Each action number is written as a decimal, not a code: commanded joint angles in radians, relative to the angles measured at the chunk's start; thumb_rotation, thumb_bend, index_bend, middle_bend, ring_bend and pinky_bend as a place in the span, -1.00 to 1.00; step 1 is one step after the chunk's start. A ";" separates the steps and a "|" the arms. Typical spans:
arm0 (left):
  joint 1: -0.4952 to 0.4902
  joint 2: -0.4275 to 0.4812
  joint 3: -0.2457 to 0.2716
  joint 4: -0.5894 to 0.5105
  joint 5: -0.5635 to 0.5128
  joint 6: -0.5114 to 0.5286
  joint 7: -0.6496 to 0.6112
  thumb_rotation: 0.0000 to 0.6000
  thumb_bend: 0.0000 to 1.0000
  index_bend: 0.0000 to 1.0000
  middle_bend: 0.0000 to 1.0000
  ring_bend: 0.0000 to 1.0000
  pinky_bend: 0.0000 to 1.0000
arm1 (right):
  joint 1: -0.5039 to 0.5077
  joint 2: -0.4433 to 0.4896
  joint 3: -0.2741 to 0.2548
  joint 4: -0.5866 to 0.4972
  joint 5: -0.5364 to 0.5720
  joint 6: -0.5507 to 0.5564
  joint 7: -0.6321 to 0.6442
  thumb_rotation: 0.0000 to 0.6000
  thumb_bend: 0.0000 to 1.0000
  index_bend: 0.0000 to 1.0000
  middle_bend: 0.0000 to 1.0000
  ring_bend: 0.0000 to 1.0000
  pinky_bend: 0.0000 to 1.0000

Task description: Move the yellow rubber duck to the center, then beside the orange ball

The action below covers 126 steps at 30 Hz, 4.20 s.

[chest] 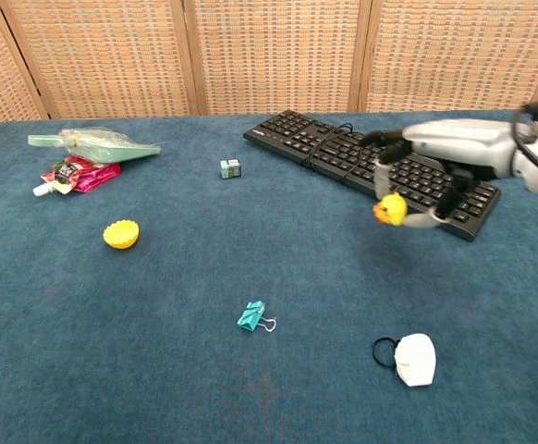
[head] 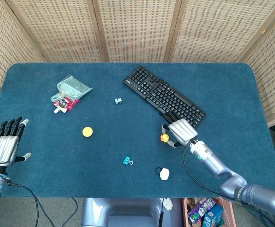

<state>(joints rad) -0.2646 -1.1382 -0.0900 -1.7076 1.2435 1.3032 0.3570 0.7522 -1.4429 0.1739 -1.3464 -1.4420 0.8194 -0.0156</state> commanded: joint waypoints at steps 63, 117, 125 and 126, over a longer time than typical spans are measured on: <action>-0.517 -0.037 -0.054 0.146 0.395 -0.494 -0.248 1.00 -1.00 -1.00 -1.00 -1.00 -1.00 | -0.458 0.210 -0.130 -0.078 0.076 0.686 -0.004 1.00 -1.00 -1.00 -1.00 -1.00 -1.00; -1.027 -0.790 -0.116 0.790 0.043 -0.799 0.016 1.00 -0.53 -0.14 -1.00 -1.00 -1.00 | -0.584 0.307 -0.027 -0.169 0.110 0.673 0.016 1.00 -1.00 -1.00 -1.00 -1.00 -1.00; -1.043 -0.811 -0.107 0.828 0.046 -0.794 0.005 1.00 -0.49 -0.09 -1.00 -1.00 -1.00 | -0.590 0.311 -0.016 -0.167 0.109 0.666 0.028 1.00 -0.99 -1.00 -1.00 -1.00 -1.00; -1.044 -0.813 -0.106 0.830 0.046 -0.795 0.003 1.00 -0.49 -0.09 -1.00 -1.00 -1.00 | -0.591 0.311 -0.015 -0.167 0.109 0.666 0.028 1.00 -0.99 -1.00 -1.00 -1.00 -1.00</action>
<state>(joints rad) -1.3077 -1.9502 -0.1970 -0.8783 1.2893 0.5084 0.3607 0.1617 -1.1319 0.1584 -1.5131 -1.3335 1.4852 0.0125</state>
